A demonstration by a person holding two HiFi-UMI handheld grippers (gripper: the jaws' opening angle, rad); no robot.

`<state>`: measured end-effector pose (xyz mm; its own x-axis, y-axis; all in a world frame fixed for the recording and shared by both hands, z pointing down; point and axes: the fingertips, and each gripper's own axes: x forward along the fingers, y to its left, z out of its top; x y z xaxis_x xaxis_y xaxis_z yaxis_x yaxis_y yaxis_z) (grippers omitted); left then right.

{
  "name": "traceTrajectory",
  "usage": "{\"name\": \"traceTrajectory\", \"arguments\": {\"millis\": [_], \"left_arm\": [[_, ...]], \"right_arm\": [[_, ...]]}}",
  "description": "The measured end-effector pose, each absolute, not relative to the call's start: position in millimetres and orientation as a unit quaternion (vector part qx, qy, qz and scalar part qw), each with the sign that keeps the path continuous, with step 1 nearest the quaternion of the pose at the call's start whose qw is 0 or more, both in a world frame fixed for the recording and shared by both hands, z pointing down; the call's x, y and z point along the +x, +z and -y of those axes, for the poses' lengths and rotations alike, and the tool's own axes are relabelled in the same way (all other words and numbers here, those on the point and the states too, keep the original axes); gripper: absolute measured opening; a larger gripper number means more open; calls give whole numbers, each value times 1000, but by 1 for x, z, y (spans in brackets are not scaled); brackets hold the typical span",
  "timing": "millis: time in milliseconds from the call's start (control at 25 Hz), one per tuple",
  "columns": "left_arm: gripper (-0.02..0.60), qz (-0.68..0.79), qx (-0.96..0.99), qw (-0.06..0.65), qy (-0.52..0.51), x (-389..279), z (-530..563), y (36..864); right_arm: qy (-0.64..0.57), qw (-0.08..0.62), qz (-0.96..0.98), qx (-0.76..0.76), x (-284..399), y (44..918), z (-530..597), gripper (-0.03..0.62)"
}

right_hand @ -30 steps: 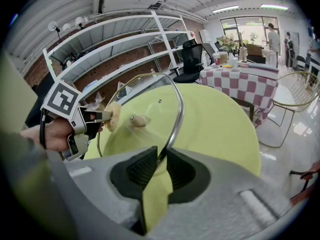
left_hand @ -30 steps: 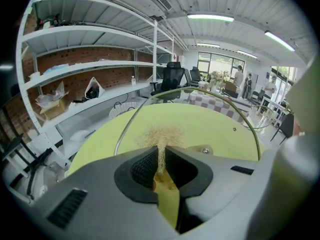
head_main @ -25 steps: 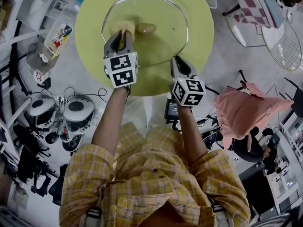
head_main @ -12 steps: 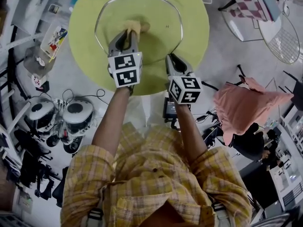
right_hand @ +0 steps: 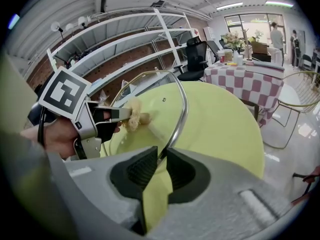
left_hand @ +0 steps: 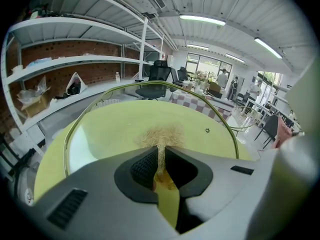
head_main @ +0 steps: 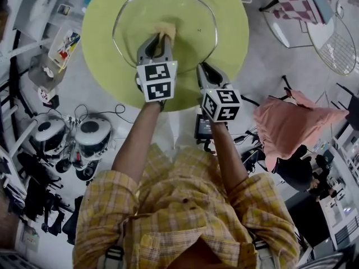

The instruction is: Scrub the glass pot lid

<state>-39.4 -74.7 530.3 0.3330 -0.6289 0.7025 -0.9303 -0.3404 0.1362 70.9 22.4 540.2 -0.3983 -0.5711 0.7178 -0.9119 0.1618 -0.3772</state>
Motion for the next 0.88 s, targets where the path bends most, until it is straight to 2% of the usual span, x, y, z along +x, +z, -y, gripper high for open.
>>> {"name": "traceTrajectory", "arguments": {"millis": [280,880], "left_arm": [[43,515,767,267,275,-37,76,530],[43,513,770,255,280,-32,74,526]], "right_arm": [[408,214,740,489,65,541,-26,34],[421,213,735,487,67,545,-27,34]]}}
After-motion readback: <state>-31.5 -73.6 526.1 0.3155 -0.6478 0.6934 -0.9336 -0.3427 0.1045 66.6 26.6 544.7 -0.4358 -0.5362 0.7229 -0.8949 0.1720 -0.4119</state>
